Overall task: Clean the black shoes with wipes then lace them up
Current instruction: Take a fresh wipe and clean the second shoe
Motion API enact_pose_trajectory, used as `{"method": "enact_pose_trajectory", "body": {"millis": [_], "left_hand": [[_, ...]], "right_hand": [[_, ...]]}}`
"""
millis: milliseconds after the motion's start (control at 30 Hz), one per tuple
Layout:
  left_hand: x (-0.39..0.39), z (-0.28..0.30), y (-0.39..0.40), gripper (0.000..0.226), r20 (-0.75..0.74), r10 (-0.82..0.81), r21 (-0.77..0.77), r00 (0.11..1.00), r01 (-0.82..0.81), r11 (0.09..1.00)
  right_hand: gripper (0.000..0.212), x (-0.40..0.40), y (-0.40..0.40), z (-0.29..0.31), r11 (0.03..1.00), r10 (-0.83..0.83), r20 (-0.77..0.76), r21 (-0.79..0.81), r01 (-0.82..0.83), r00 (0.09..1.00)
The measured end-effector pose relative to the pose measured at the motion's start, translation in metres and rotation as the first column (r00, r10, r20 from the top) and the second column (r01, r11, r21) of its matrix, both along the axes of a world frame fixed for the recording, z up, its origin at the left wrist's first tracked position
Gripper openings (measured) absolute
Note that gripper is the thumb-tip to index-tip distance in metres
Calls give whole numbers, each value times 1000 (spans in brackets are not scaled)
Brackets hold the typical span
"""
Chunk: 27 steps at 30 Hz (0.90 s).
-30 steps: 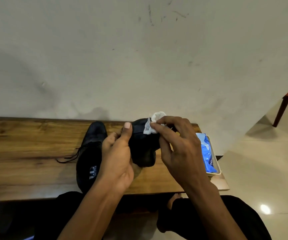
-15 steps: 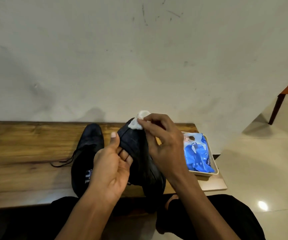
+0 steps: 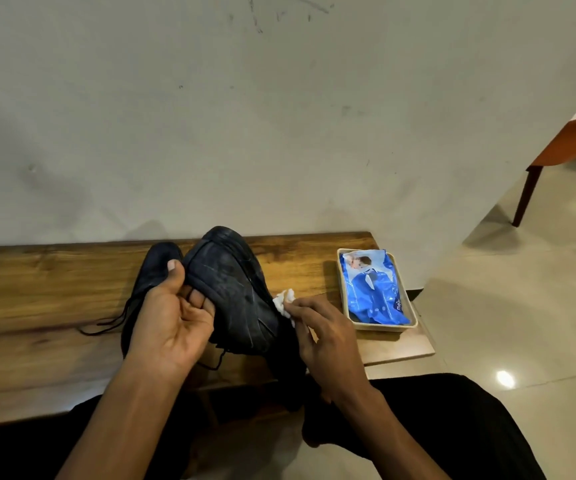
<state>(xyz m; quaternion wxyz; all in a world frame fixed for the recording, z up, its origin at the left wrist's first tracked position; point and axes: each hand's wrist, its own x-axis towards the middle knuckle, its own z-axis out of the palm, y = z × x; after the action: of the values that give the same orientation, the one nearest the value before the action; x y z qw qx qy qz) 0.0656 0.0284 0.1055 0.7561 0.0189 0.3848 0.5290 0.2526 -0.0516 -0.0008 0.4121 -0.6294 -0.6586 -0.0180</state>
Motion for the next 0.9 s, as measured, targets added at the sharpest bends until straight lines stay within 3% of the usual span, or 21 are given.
{"method": "enact_pose_trajectory", "body": {"millis": [200, 367, 467, 567, 633, 667, 767, 900], "left_hand": [[1, -1, -1, 12, 15, 50, -8, 999, -50, 999], [-2, -5, 5, 9, 42, 86, -21, 995, -85, 996], [-5, -7, 10, 7, 62, 103, -23, 993, -102, 995], [-8, -7, 14, 6, 90, 116, 6, 989, -117, 993], [-9, -4, 14, 8, 108, 114, 57, 988, -120, 991], [-8, -1, 12, 9, 95, 95, 104, 991, -105, 989], [-1, 6, 5, 10, -50, 10, 345, 999, 7, 939], [13, 5, -3, 18, -472, -26, 590, 881, 338, 734]], "right_hand": [[31, 0, -24, -13, 1000, 3, 125, 10, -4, 992], [21, 5, -35, -34, 997, -46, 76, -54, 50, 996], [10, 10, -42, -48, 959, -45, 86, -275, 68, 995], [23, 13, -46, -63, 775, -3, 123, -626, 79, 992], [35, 15, -47, -63, 771, -56, 84, -630, 97, 995], [28, 18, -45, -59, 804, -104, 58, -583, 118, 993], [2, 34, -38, -30, 892, -253, -33, -396, 219, 967], [16, 61, -33, 9, 904, -380, -252, -306, 299, 890]]}}
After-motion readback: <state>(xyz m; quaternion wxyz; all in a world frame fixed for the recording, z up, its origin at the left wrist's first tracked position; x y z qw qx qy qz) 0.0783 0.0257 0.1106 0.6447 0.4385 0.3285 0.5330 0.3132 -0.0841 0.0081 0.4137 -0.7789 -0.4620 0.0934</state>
